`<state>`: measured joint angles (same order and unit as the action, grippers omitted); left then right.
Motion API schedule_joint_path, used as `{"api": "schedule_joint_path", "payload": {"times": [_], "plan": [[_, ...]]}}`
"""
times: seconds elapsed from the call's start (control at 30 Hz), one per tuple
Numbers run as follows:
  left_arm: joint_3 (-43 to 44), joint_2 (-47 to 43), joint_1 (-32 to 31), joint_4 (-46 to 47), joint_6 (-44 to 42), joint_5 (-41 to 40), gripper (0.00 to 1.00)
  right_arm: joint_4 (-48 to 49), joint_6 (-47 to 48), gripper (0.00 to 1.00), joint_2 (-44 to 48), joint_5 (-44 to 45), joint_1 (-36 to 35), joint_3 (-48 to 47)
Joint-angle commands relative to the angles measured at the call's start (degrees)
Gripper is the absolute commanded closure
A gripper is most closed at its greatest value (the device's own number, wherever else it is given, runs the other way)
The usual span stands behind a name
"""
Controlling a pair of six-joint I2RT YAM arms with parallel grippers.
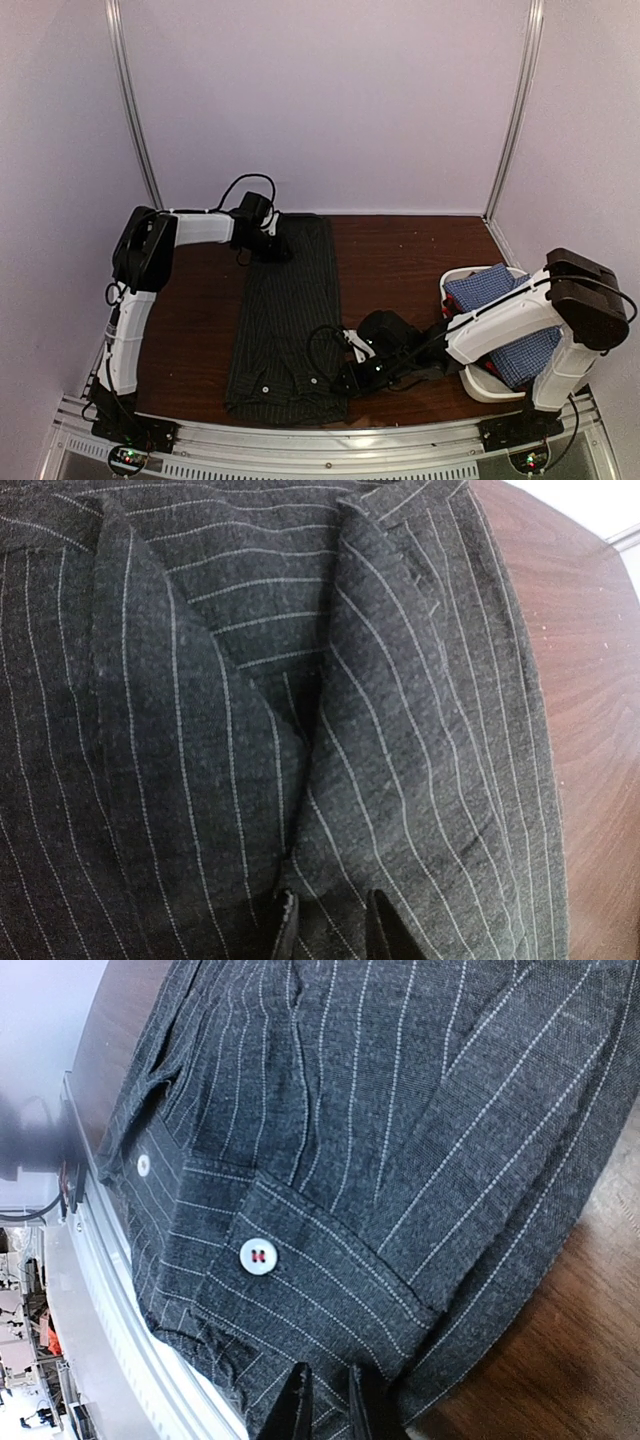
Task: Fold and stack the long sleeve shirts
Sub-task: Smooth out the sleeve at the center of the board.
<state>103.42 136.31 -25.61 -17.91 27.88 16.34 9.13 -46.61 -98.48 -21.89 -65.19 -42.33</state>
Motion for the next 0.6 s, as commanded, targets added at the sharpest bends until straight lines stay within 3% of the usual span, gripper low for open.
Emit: {"api": "schedule_joint_path", "payload": {"times": [0.0,0.3,0.57], "plan": [[4.55,1.06,-0.32,-2.18,-0.21,-1.76,0.75,-2.70,0.62,0.84,4.05,2.12,-0.38,0.02],[3.60,-7.85,-0.32,-4.25,-0.98,-3.11,0.72,-10.29,4.70,0.71,11.06,7.38,2.69,-4.94],[-14.89,-19.80,-0.37,0.67,2.09,-2.00,0.72,-6.18,7.51,0.68,3.35,4.83,8.21,-13.40]]}}
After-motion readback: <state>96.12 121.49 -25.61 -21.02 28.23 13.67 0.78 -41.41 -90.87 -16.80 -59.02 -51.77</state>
